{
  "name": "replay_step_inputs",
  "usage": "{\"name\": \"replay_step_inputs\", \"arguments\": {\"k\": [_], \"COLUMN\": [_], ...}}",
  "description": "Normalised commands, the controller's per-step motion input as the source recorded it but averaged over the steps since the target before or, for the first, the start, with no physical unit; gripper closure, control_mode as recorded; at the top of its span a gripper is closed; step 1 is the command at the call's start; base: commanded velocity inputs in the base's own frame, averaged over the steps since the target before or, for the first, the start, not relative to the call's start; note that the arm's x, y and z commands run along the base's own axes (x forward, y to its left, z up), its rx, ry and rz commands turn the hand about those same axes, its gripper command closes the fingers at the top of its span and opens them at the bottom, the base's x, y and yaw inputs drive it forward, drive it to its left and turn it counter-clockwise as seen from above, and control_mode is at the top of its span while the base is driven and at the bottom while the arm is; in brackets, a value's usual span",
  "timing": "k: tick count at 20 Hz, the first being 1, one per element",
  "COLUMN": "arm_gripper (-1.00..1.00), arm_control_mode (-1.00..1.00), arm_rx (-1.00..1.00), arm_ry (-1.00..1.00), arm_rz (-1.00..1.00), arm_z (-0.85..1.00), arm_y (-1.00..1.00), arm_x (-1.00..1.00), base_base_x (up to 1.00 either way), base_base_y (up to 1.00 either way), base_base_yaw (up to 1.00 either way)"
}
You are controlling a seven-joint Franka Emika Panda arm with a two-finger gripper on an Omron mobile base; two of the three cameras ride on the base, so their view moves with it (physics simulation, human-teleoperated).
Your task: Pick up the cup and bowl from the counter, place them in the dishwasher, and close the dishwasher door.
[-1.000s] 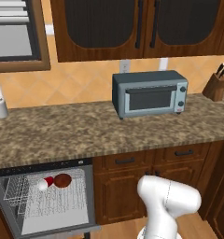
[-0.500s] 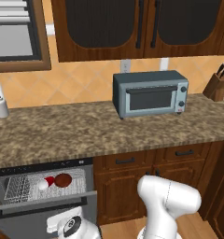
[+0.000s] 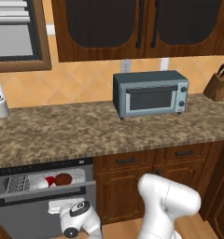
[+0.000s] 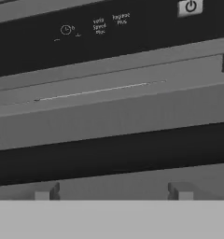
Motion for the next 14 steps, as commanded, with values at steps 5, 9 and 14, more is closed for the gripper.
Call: {"name": "replay_step_inputs", "arguments": {"k": [5, 9, 14], "arm_gripper": [-1.00, -1.00, -1.00], "arm_control_mode": [-1.00, -1.00, -1.00], "arm_rx": [0.15, 0.00, 0.00], "arm_ry": [-0.01, 0.00, 0.00], "arm_rz": [-0.29, -0.23, -0.09], "arm_z": [-0.64, -0.49, -0.24], "arm_y": [-0.13, -0.05, -0.01], "arm_x": [0.95, 0.84, 0.43], "base_base_x": [0.00, 0.00, 0.00], "base_base_y": [0.00, 0.00, 0.00], "base_base_yaw": [0.00, 0.00, 0.00]}}
